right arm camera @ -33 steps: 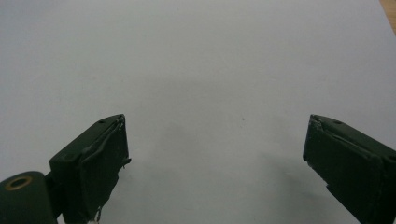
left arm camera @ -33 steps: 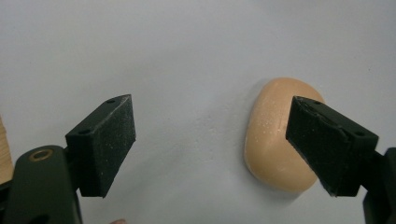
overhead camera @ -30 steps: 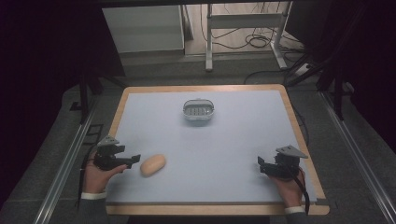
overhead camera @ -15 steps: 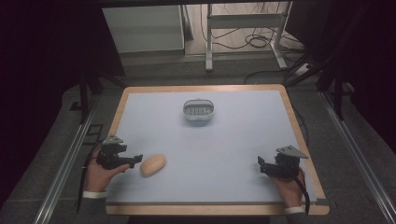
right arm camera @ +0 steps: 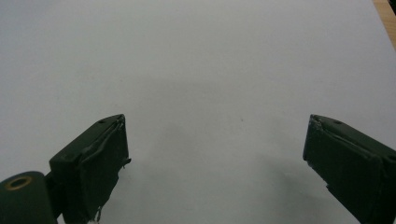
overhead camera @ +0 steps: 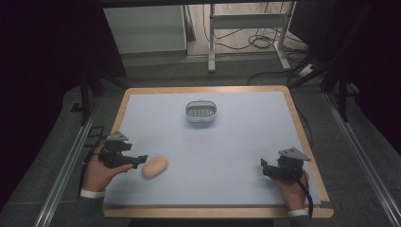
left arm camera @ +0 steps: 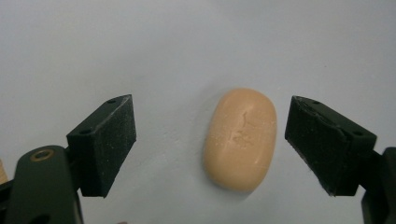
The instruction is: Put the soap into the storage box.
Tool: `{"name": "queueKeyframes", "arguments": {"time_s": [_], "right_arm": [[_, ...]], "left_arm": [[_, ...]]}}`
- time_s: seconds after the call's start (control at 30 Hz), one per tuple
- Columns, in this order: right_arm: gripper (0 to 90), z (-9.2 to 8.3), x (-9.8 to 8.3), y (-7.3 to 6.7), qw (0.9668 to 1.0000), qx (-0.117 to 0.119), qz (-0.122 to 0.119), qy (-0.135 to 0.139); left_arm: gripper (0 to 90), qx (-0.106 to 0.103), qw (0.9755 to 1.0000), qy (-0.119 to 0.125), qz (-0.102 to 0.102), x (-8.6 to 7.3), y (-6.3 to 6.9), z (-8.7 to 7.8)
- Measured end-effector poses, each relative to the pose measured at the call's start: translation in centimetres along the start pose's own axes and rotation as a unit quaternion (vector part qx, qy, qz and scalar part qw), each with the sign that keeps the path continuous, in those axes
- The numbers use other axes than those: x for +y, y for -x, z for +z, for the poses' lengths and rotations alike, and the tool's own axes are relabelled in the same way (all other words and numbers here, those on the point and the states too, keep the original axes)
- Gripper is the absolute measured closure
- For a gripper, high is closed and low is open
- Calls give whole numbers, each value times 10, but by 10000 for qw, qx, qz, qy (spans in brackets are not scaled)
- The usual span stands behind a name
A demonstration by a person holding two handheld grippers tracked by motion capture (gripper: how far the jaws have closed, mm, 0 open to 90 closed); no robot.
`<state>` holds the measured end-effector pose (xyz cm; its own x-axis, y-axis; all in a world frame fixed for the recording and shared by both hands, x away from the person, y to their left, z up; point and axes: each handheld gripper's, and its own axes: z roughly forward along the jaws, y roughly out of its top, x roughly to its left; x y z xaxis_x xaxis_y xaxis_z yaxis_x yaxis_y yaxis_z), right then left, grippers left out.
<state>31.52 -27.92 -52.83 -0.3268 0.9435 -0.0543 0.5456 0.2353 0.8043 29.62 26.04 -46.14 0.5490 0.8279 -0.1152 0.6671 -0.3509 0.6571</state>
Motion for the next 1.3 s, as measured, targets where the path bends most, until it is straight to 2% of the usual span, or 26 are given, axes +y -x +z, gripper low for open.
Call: {"name": "queueKeyframes", "arguments": {"time_s": [0.17, 0.4, 0.57, 0.87, 0.93, 1.0, 1.03, 1.3], "right_arm": [[66, 0, 0, -2, 9999, -49, -90, 6], [66, 0, 0, -3, 9999, -61, -119, 9], [66, 1, 0, -4, 9998, -90, -174, -18], [66, 1, 0, -4, 9998, -93, -170, -54], [66, 1, 0, -4, 9998, -91, -167, -61], [66, 1, 0, -4, 9998, -90, -166, -59], [66, 1, 0, -4, 9998, -90, -157, -56], [66, 2, 0, -3, 9998, -99, -142, -77]], "left_arm": [[168, -51, 9998, -143, 131, 5, 5, 4], [169, -125, 9992, -324, 201, 6, 10, 11], [168, -176, 9976, -589, 315, 6, 15, 23], [168, -212, 9955, -842, 380, 4, 21, 41], [168, -252, 9939, -984, 432, 3, 23, 48], [168, -247, 9935, -1016, 452, 3, 24, 50], [168, -250, 9922, -1116, 495, 2, 25, 54], [177, -152, 9895, -1339, 527, -4, 27, 67]]}}
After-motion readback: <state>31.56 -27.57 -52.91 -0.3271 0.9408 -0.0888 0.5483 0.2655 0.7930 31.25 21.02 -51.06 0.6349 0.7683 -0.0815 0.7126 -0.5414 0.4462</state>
